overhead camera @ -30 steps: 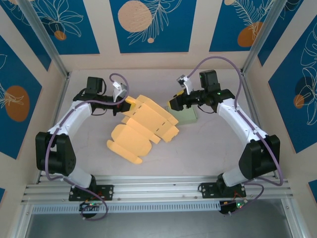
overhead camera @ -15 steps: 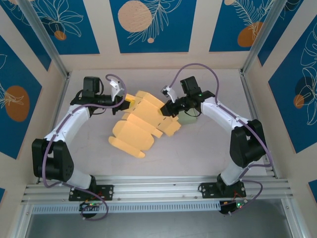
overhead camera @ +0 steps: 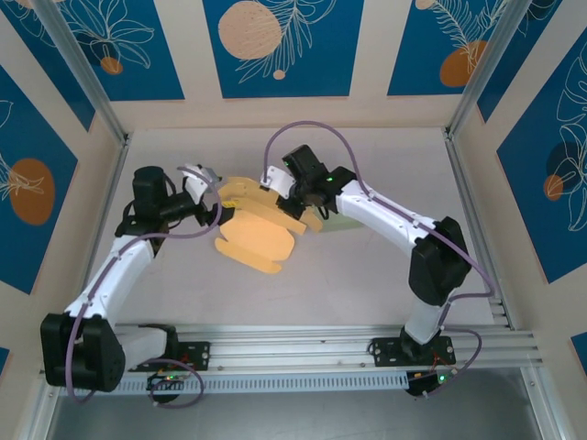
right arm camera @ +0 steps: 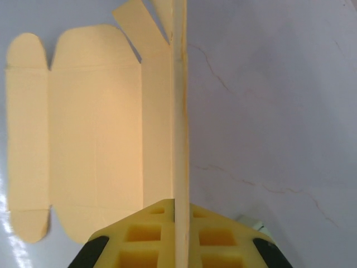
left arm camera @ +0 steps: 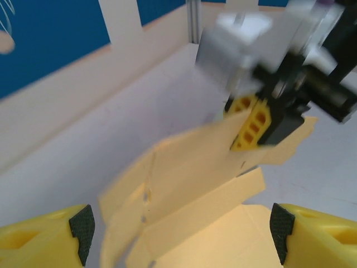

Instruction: Fold the paper box

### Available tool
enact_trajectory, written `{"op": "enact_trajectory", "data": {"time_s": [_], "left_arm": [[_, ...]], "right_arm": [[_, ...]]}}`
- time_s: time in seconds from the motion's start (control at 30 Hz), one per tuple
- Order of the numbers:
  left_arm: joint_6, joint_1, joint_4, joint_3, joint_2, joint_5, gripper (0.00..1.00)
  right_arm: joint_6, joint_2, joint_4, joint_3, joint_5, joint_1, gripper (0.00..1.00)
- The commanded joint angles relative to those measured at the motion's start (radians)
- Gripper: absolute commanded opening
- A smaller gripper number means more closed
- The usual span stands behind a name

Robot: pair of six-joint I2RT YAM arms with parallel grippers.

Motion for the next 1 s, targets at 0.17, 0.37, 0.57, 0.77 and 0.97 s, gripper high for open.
{"op": "enact_trajectory", "data": {"time_s": [0.17,0.37,0.57,0.77,0.97], "left_arm": [[0.366,0.0,-0.349,0.187,0.111,-0.027,0.81],[0.408,-0.043,-0.36,0.191,0.178,-0.052,0.79],[0.431,-0.093,-0.375,0.194,0.24,-0.114,0.77],[0.46,-0.146,-0.41,0.247,0.325,-0.167,0.69],[0.462,-0.158,-0.42,0.258,0.367,-0.216,0.22]], "right_arm": [[-0.192,0.124,-0.027,0.061,0.142,0.057,0.0],[-0.227,0.165,-0.026,0.085,0.087,0.059,0.0],[-0.223,0.139,-0.03,0.088,-0.131,0.019,0.0],[-0.202,0.177,-0.066,0.146,-0.243,-0.024,0.0],[-0.154,0.204,-0.081,0.166,-0.296,-0.05,0.09]]}}
